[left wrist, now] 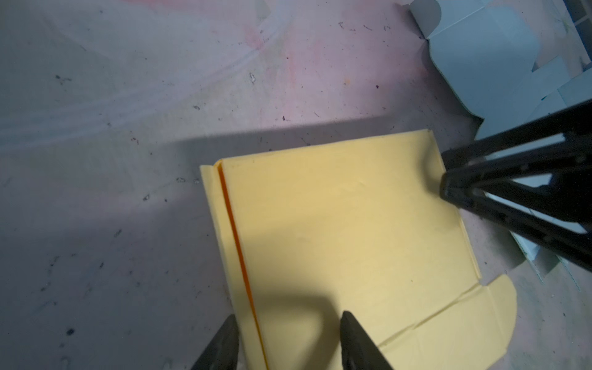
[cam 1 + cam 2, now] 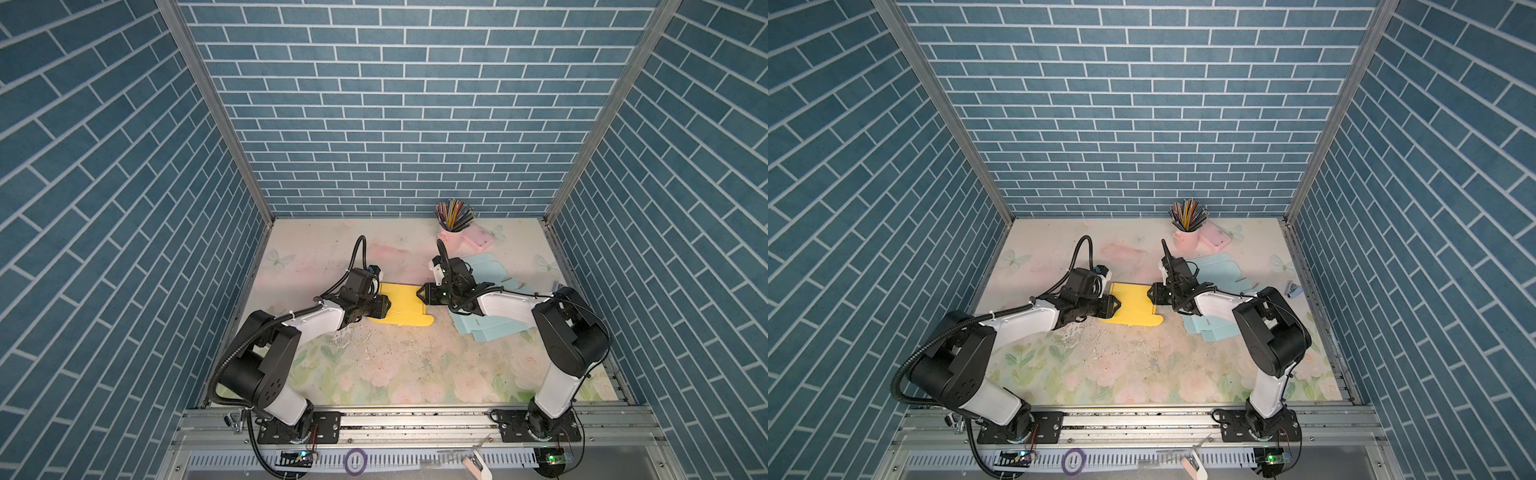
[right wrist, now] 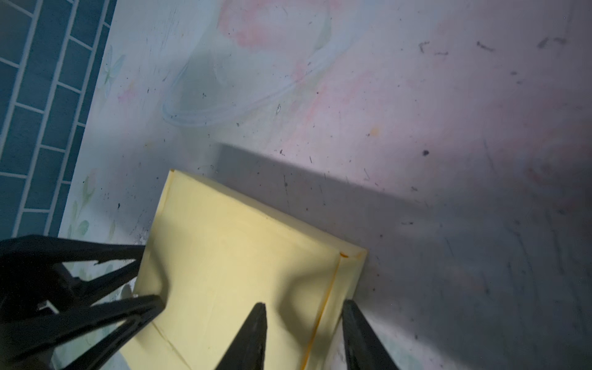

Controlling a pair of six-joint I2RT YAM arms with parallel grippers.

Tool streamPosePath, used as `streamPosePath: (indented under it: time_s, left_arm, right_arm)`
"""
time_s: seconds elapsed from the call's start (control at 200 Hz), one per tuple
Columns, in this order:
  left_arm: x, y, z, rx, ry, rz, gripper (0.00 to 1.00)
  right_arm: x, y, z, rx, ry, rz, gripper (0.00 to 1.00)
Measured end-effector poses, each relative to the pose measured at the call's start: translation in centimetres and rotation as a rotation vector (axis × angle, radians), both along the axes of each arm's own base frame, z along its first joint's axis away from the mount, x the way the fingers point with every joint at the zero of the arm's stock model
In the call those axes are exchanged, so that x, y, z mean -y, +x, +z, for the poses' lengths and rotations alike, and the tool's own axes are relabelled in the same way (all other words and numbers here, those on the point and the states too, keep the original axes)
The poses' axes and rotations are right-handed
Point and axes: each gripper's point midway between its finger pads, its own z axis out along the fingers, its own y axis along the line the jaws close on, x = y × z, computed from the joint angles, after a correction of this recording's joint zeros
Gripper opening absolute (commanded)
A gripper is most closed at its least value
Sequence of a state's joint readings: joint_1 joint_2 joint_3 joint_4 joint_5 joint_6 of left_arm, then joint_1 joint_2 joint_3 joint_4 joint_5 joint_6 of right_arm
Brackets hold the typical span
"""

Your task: Fold the paper box

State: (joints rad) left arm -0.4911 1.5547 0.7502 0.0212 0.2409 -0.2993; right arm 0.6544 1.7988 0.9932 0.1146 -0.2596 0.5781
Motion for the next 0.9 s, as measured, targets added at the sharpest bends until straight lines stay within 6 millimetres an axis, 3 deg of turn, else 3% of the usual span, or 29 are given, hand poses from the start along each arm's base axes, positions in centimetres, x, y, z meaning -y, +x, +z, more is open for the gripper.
streamPosePath:
  time_s: [0.25, 0.38, 0.56, 0.715, 0.895]
  left_arm:
    - [-0.2, -0.8, -0.3, -0.016, -0.015, 0.034, 0.49]
    - [-0.4, -0.7, -0.2, -0.012, -0.005, 0.044, 0.58]
    - [-1.7, -1.1, 2.4, 0.051, 0.022, 0.061, 0.68]
    - [-2.2, -2.3, 4.8, 0.104, 0.021, 0.064, 0.69]
    - [-2.3, -5.0, 3.5, 0.068, 0.066, 0.035, 0.68]
  right_arm:
    - [-0.6, 0.4, -0.7, -0.001, -0.030, 0.021, 0.45]
    - [-0.2, -0.2, -0.3, 0.012, -0.066, 0.030, 0.51]
    - [1.0, -2.2, 3.1, 0.095, -0.142, 0.037, 0.53]
    - [0.9, -4.1, 6.0, 0.176, -0.187, 0.062, 0.53]
    - [1.4, -6.3, 3.9, 0.147, -0.268, 0.097, 0.51]
